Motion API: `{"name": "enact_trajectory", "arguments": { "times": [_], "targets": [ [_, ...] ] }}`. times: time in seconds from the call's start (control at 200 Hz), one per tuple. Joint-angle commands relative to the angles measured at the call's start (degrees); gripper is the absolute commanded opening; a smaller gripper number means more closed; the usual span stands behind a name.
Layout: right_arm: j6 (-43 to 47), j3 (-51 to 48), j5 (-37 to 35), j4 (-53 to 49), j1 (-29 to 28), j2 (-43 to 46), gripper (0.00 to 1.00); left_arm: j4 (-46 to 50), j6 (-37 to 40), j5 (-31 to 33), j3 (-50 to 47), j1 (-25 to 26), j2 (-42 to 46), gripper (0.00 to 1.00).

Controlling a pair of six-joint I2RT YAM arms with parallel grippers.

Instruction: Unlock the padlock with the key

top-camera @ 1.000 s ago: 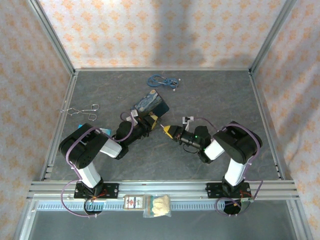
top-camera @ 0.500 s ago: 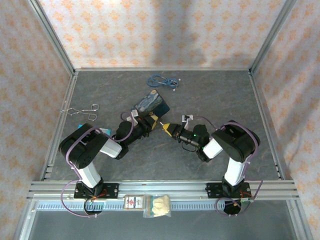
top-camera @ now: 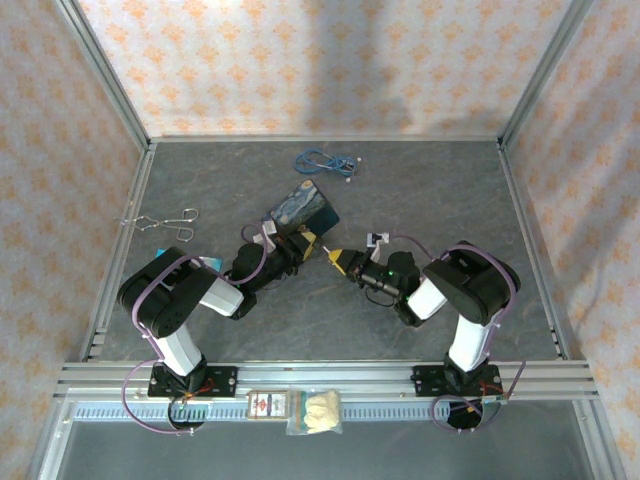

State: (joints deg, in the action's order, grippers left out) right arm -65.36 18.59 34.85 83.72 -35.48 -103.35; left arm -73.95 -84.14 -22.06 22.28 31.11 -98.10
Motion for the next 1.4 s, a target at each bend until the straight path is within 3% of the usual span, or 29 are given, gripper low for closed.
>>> {"name": "enact_trajectory", "arguments": {
  "times": [0.0, 0.971, 1.396],
  "targets": [
    [1.29, -0.4, -0.63, 1.44, -0.2, 1.16, 0.0, -3.93, -0.48, 0.05, -0.06, 0.2, 1.28, 0.0],
    [1.6, 4.32, 1.25, 1.98, -1.25, -1.52, 0.0, -1.37, 1.08, -0.08, 1.25, 1.32, 2.76, 0.0],
    [3.15, 9.65, 5.83, -13.21, 1.13, 4.94, 0.0, 8.57, 9.15, -6.11, 1.71, 2.99, 6.35, 0.0]
  ]
}}
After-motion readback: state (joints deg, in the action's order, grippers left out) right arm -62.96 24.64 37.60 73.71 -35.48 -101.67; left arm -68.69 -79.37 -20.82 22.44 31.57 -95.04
